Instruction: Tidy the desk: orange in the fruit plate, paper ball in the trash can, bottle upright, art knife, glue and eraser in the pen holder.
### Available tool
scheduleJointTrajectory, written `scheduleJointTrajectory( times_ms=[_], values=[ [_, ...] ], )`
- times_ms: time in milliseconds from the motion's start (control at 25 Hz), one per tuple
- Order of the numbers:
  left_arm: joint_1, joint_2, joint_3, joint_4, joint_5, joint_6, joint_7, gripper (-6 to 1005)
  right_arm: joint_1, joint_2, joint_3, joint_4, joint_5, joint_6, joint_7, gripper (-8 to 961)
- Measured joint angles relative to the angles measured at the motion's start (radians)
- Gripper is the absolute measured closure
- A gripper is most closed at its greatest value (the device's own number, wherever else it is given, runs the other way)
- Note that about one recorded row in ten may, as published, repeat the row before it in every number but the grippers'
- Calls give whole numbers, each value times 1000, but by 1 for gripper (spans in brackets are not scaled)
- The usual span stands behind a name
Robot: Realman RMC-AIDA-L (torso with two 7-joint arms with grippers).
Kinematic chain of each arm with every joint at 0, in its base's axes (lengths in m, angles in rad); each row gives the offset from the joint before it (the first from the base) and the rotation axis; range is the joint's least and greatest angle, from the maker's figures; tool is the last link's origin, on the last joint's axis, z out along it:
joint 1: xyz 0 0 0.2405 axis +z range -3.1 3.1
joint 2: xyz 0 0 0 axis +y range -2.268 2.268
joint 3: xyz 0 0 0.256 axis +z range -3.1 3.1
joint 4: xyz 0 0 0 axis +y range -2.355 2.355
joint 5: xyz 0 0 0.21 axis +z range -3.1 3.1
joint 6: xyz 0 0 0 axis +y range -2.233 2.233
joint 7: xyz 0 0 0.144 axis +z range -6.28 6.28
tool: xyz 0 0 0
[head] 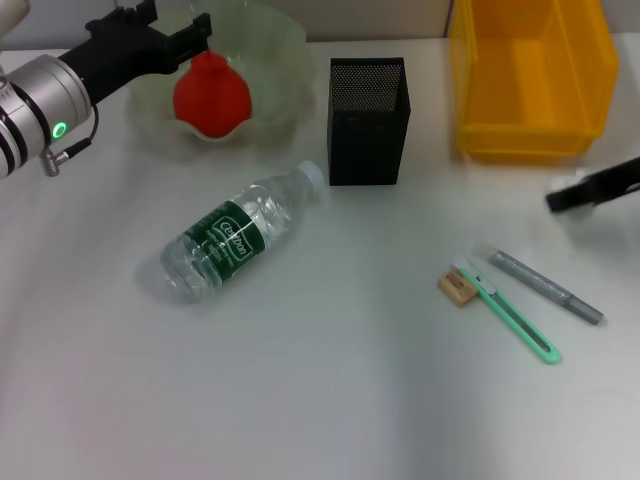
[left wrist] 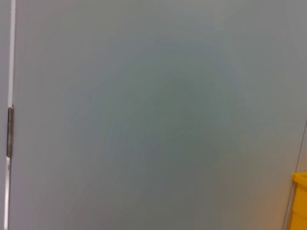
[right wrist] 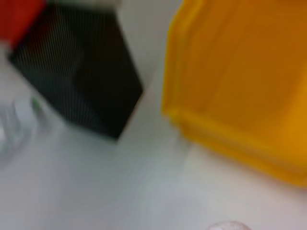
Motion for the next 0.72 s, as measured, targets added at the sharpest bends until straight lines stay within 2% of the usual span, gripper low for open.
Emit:
scheduleJointTrajectory(
  times_ms=[120, 280, 320, 360, 480, 520, 560, 720],
  values=[
    [7, 2, 1, 1, 0, 15, -13, 263, -42, 3, 61, -101, 92, -14, -6, 512],
    [13, 3, 0, 4, 0, 32, -15, 268, -90, 8, 128, -142, 279, 42, -82, 512],
    [19, 3, 0, 12, 0, 45, -23, 269, -107, 7, 134, -121, 375, 107, -134, 512],
    [19, 3, 0, 12, 0, 45, -23, 270, -107, 7, 134, -121, 375, 107, -134, 512],
    [32, 1, 0, 24, 0, 65, -32, 273, -132, 6, 123, -75, 489, 245, -218, 512],
    [43, 1, 0, 32, 0, 87, -38, 275, -139, 7, 113, -22, 562, 342, -290, 512],
    [43, 1, 0, 32, 0, 87, -38, 276, -139, 7, 113, -22, 562, 342, -290, 512],
    [59, 1, 0, 52, 0, 116, -51, 280, -116, 3, 108, 159, 755, 509, -520, 513]
  ],
)
